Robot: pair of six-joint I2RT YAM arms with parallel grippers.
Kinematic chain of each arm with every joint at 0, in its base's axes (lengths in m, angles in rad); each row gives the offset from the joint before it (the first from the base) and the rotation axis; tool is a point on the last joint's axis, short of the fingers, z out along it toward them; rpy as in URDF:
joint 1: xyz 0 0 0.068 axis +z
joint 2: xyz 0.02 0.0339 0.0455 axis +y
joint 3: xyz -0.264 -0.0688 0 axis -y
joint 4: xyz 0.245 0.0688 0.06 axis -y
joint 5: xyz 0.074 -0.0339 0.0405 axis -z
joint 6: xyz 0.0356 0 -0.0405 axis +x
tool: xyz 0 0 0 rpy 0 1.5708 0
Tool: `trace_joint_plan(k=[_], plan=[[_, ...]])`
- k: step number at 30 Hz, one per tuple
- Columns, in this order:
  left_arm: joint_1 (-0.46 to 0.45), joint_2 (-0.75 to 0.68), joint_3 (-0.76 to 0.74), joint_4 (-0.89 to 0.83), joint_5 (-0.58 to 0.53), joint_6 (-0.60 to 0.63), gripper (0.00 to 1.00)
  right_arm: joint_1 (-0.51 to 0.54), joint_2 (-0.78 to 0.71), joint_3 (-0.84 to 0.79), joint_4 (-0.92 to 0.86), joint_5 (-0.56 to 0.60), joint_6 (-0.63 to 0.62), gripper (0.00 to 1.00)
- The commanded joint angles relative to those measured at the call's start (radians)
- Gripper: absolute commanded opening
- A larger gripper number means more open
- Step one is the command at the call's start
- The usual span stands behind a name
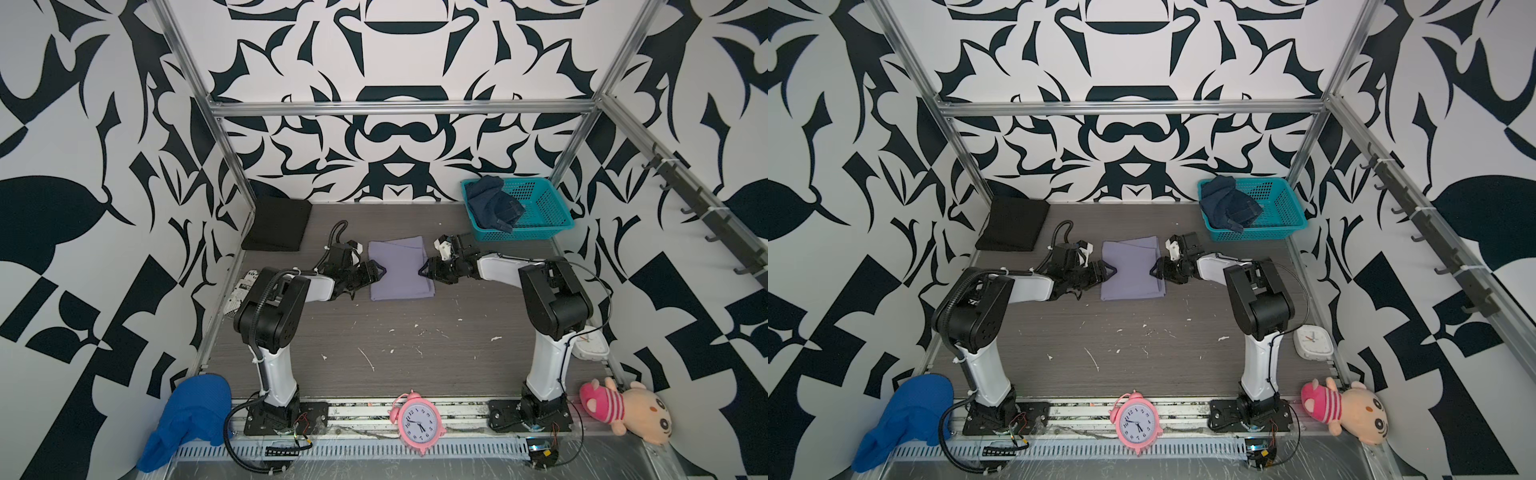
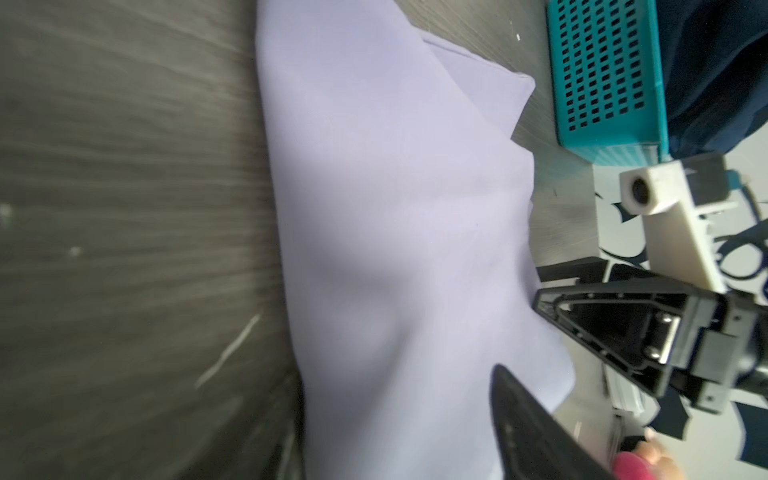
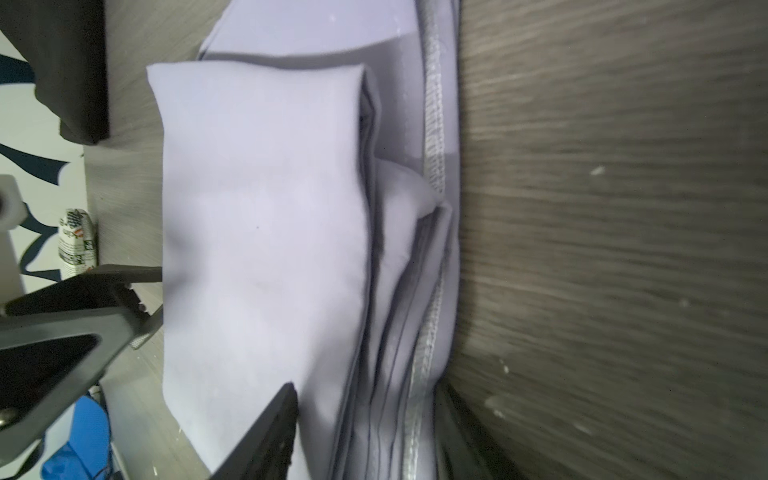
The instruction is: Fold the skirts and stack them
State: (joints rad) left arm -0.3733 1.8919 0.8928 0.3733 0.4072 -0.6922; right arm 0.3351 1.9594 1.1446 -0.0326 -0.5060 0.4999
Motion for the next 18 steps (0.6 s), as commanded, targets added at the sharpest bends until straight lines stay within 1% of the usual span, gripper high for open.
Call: trace_joint_plan(k=[1,2,6,8,11,13,14,18], plan=[[-0.006,0.071,-0.008,-0.046,-0.017,-0.039,0.58,0.009,0.018,-0.018,0.044,-0.026,0.023,0.53],[-0.005,0.078,-0.008,-0.033,-0.018,-0.047,0.56,0.011,0.021,-0.019,0.053,-0.029,0.028,0.53],[-0.005,0.084,0.007,-0.032,-0.038,-0.048,0.39,0.027,0.037,-0.005,0.065,-0.029,0.033,0.51],[-0.003,0.087,0.026,-0.047,-0.043,-0.03,0.3,0.038,0.041,0.003,0.066,-0.029,0.032,0.51],[-0.004,0.093,0.069,-0.086,-0.052,0.007,0.22,0.048,0.032,-0.001,0.086,-0.031,0.032,0.51],[-0.001,0.096,0.098,-0.115,-0.064,0.028,0.1,0.05,0.021,-0.006,0.097,-0.032,0.035,0.51],[0.002,0.097,0.109,-0.119,-0.058,0.034,0.06,0.05,0.016,-0.005,0.099,-0.032,0.035,0.51],[0.014,0.095,0.14,-0.119,-0.04,0.04,0.02,0.05,0.003,-0.003,0.103,-0.034,0.031,0.51]])
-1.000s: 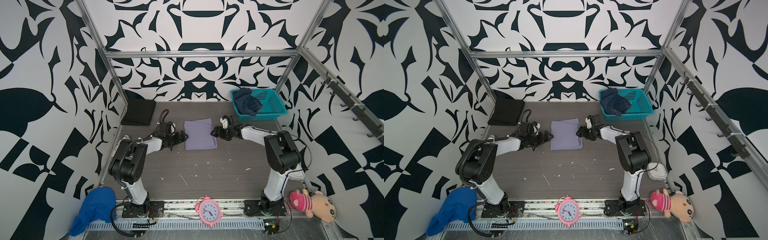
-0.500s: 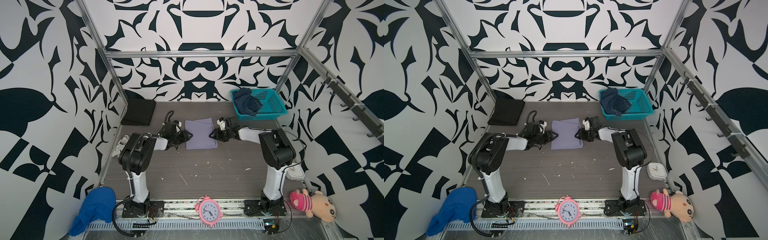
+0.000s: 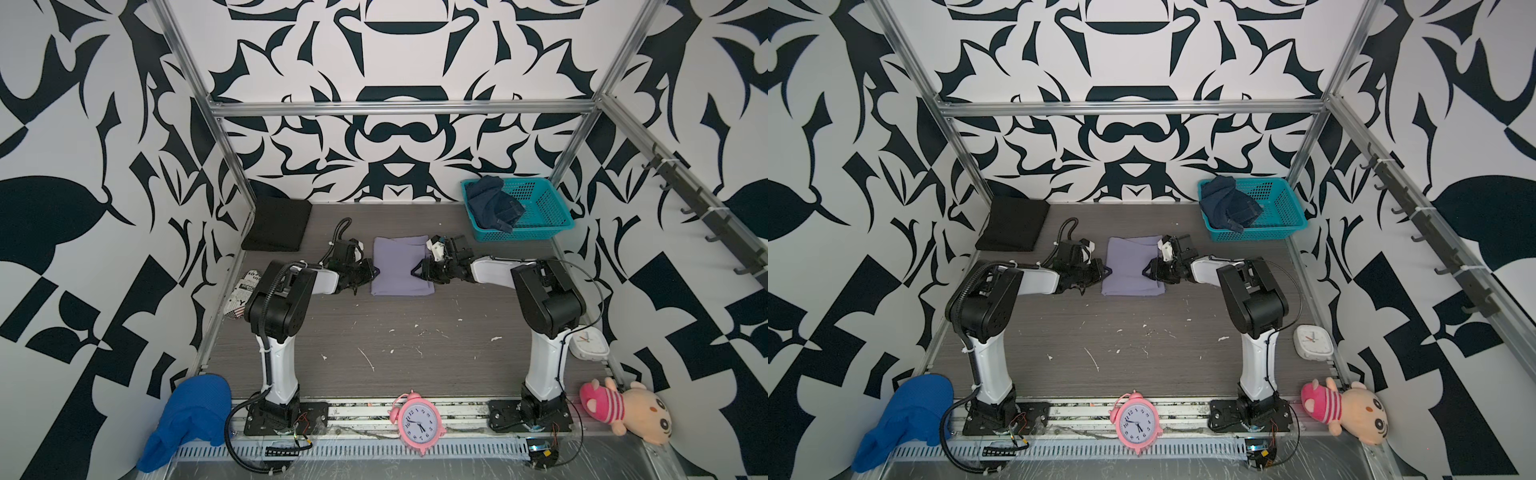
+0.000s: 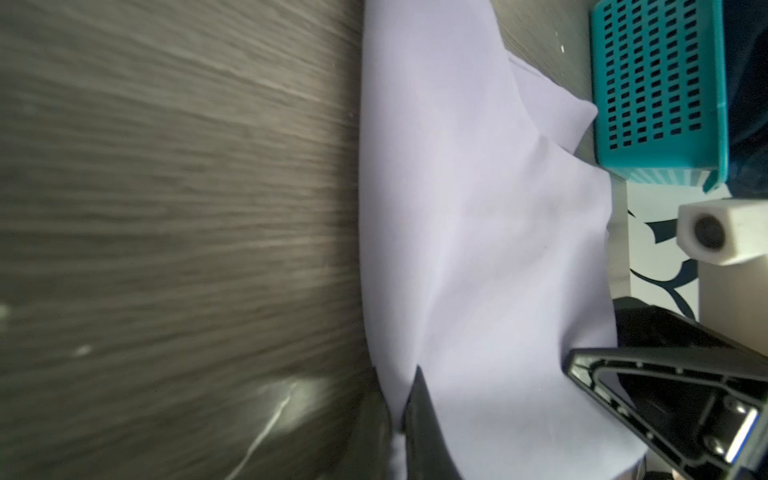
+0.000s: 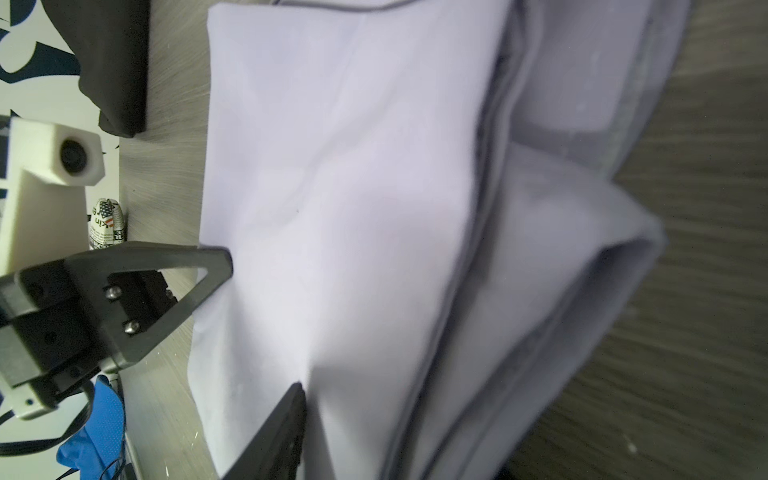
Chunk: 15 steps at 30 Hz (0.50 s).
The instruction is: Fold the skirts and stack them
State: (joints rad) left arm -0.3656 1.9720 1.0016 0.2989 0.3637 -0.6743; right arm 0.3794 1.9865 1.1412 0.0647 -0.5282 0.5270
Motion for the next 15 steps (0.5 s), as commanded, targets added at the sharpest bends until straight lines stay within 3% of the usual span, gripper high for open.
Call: trace_joint_plan(k=[1,3,5,8,11,15], plan=[[0.008,0.011,0.039,-0.041,0.015,0.026,0.0,0.006,-0.025,0.001,0.005,-0.012,0.001,0.51],[0.009,0.005,0.054,-0.051,0.022,0.035,0.01,0.006,-0.023,0.001,0.007,-0.007,0.0,0.5],[0.009,0.003,0.064,-0.054,0.037,0.038,0.1,0.006,-0.016,0.003,0.007,-0.005,-0.001,0.49],[0.013,0.005,0.07,-0.061,0.036,0.017,0.53,0.006,-0.012,-0.001,0.019,-0.004,0.008,0.48],[0.027,0.008,0.048,-0.014,0.052,-0.017,0.66,0.006,-0.008,-0.001,0.027,-0.005,0.008,0.47],[0.067,0.037,0.028,0.053,0.084,-0.085,0.7,0.006,-0.006,0.0,0.032,-0.009,0.007,0.46]])
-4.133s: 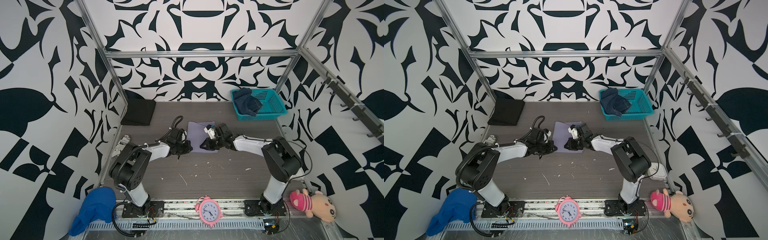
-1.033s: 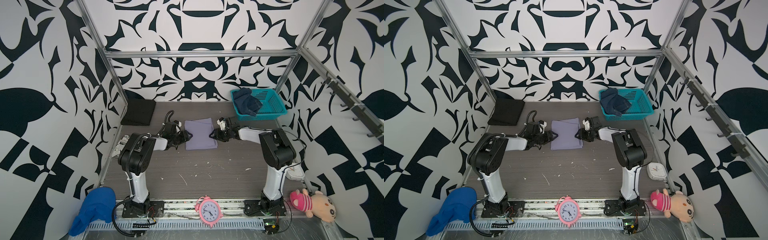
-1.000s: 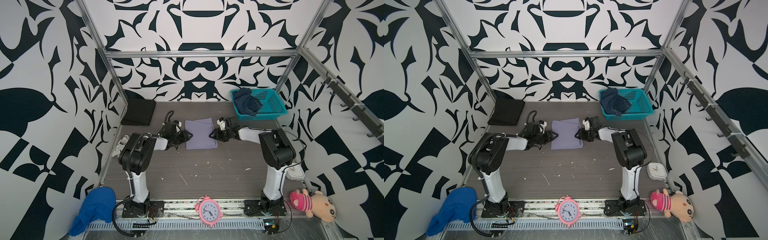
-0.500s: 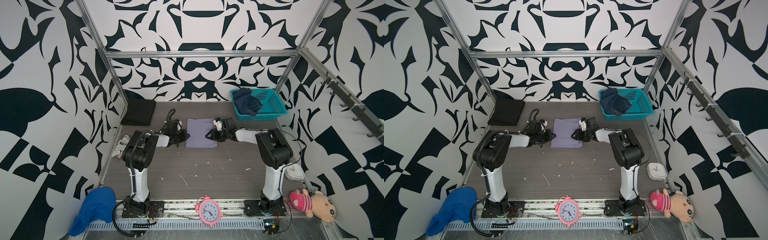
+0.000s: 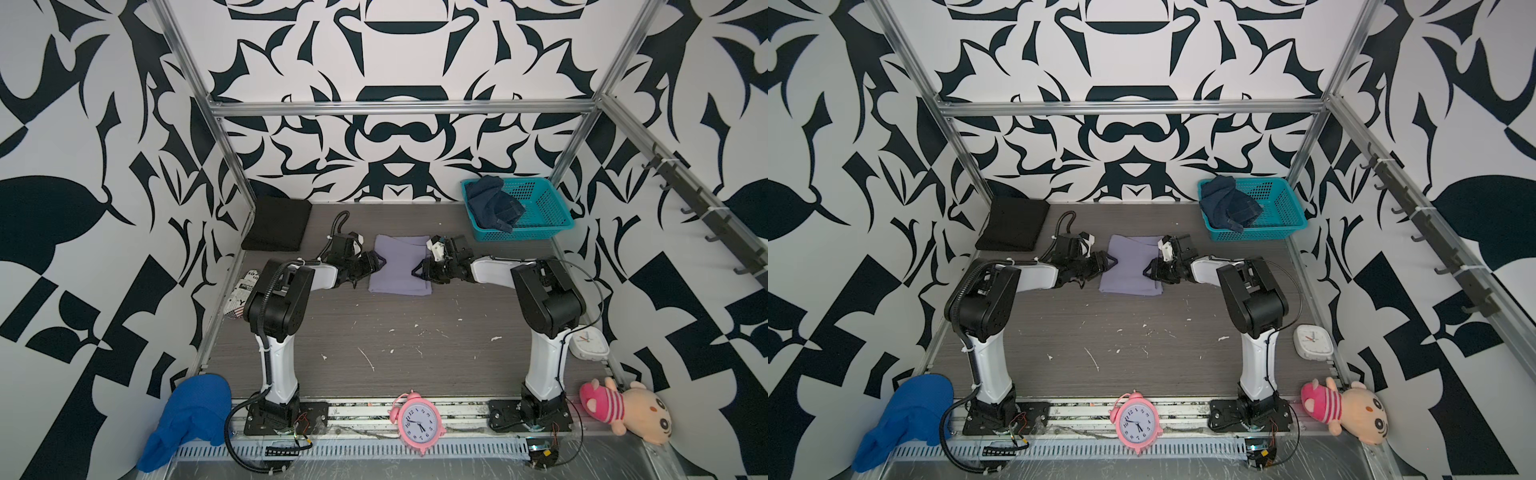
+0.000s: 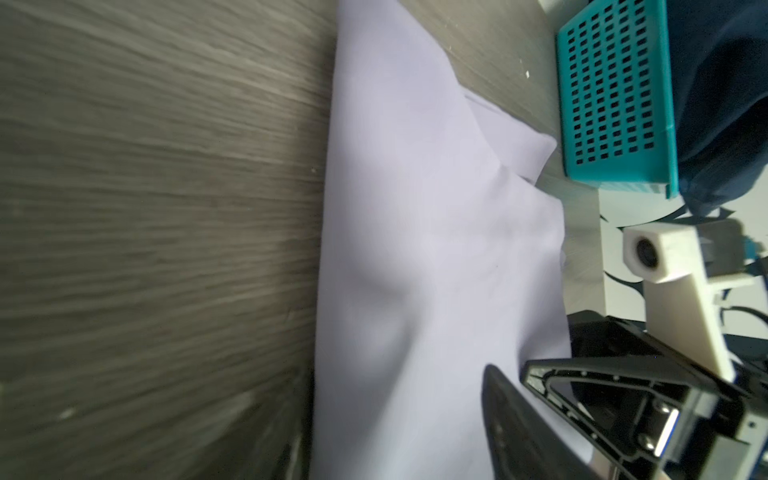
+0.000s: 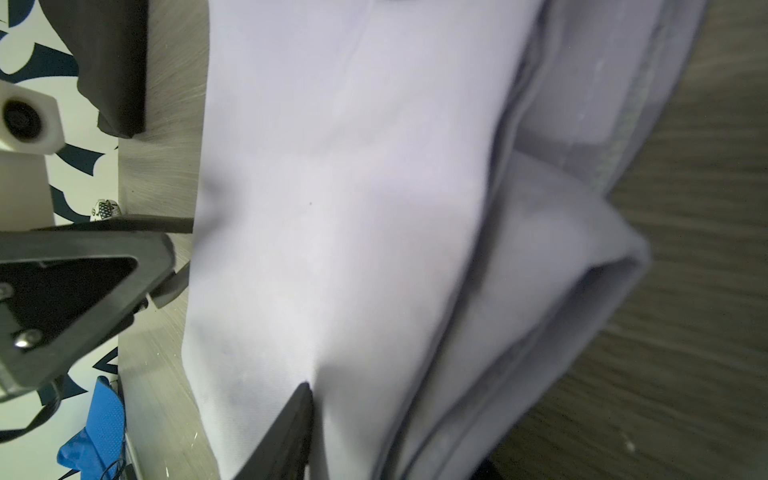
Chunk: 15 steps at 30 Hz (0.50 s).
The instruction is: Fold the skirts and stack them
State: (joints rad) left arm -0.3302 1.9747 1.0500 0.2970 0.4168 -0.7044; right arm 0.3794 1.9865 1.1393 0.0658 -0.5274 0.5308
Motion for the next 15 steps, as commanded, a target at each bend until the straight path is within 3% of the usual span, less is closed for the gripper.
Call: trace_joint_plan(k=[1,3,6,15], plan=[[0.035,0.047,-0.011,0.047,0.039,-0.058,0.71,0.006,-0.005,0.002,0.03,-0.011,0.001,0.46],[0.032,0.06,0.018,-0.007,0.02,-0.03,0.66,0.006,-0.002,0.004,0.029,-0.011,0.0,0.45],[0.024,0.078,0.045,-0.045,0.002,-0.006,0.73,0.005,-0.003,0.005,0.03,-0.012,0.0,0.45],[-0.035,0.158,0.067,-0.008,0.037,-0.029,0.69,0.006,0.0,0.008,0.035,-0.008,0.005,0.43]])
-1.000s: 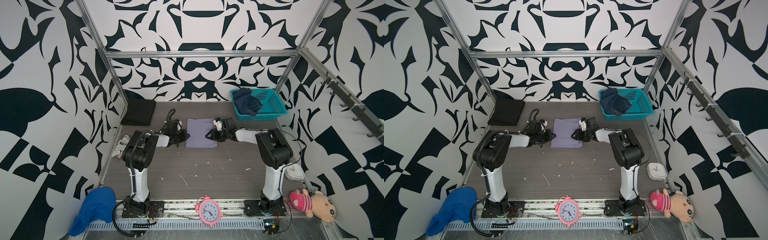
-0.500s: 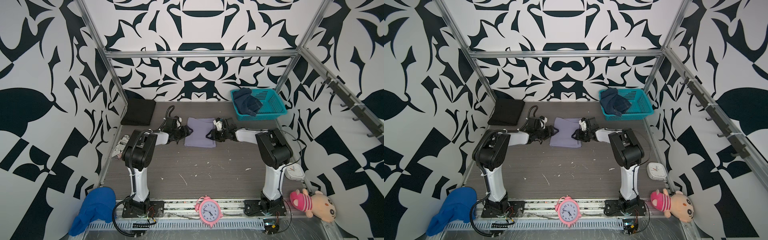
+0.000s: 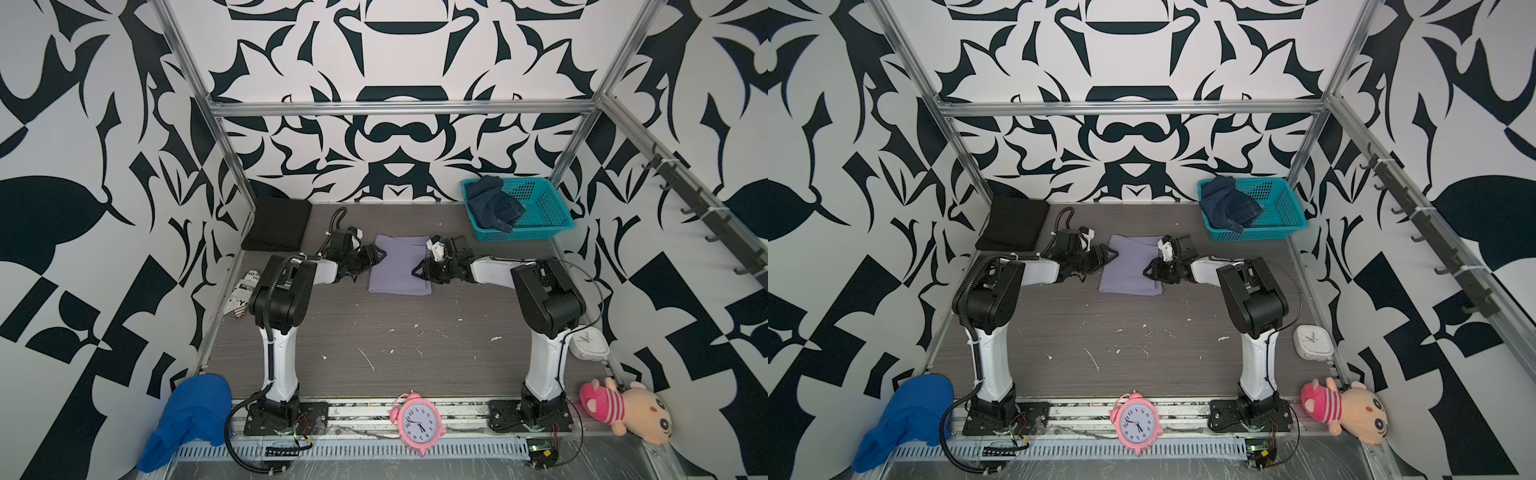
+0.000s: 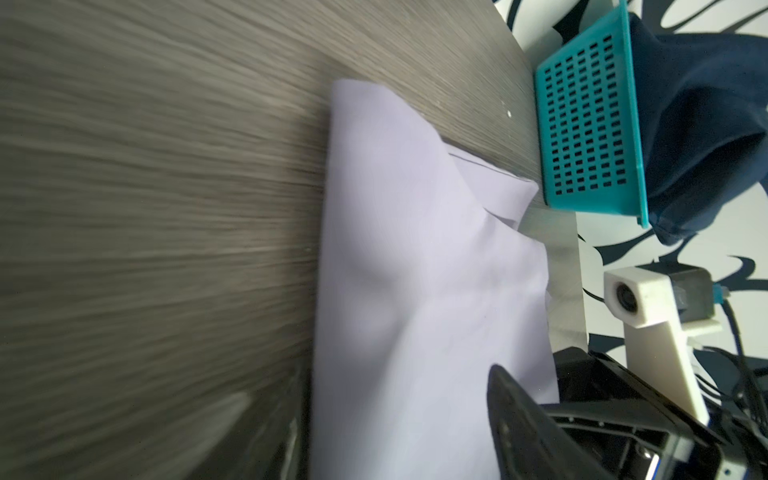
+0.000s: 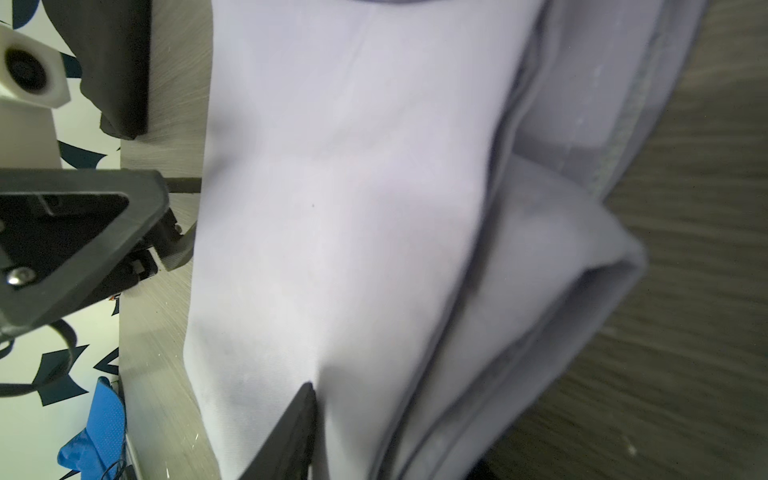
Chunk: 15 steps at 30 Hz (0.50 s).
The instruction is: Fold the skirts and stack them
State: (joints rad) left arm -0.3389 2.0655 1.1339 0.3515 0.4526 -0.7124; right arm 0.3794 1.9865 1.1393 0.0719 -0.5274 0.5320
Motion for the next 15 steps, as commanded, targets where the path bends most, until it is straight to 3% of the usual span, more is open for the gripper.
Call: trace_joint_plan(k=[1,3,6,14,15], plan=[[-0.032,0.073,-0.023,-0.045,0.004,-0.033,0.66,0.006,0.0,0.01,0.028,-0.007,0.003,0.43],[-0.039,0.079,-0.039,-0.008,0.006,-0.055,0.6,0.006,0.002,0.011,0.029,-0.006,0.003,0.43],[-0.04,0.075,-0.046,0.003,0.013,-0.063,0.44,0.006,0.002,0.017,0.025,-0.003,0.005,0.42],[-0.028,0.011,-0.037,-0.061,-0.012,0.001,0.15,0.01,-0.013,0.021,0.021,0.0,0.003,0.43],[-0.024,0.002,-0.032,-0.07,-0.01,0.014,0.06,0.01,-0.019,0.022,0.024,-0.006,0.005,0.43]])
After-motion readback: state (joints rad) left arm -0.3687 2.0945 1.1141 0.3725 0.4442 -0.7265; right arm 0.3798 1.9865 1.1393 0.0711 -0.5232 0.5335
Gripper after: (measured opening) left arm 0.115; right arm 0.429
